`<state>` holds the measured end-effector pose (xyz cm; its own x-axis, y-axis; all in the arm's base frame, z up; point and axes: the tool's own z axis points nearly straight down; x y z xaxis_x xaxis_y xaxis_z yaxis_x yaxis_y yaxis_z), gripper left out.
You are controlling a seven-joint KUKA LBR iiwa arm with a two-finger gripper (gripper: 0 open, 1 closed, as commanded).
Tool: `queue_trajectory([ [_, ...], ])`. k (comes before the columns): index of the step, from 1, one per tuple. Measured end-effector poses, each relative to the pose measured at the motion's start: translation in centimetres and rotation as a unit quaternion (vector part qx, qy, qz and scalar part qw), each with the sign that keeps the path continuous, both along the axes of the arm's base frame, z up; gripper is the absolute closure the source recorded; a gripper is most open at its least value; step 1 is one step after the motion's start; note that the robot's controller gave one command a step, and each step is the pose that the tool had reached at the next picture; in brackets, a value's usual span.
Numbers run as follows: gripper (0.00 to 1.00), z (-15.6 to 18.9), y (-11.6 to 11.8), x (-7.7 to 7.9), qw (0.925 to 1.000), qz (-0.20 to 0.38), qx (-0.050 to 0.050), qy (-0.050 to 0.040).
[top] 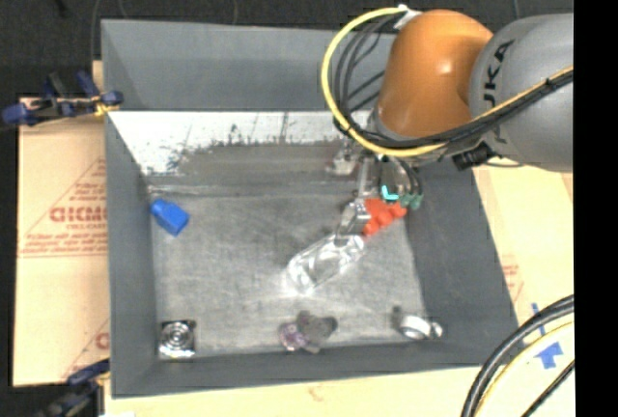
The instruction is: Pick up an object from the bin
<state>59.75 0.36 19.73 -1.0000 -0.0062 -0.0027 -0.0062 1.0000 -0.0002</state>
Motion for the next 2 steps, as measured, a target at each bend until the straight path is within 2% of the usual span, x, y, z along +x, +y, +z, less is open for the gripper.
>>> queue_trajectory([
  [1,0.00,-10.82,-5.31,-2.90,1.0000,0.005,-0.001,0.0026],
  [2,1.00,-10.32,-5.16,-2.60,1.0000,0.006,-0.001,-0.0016],
])
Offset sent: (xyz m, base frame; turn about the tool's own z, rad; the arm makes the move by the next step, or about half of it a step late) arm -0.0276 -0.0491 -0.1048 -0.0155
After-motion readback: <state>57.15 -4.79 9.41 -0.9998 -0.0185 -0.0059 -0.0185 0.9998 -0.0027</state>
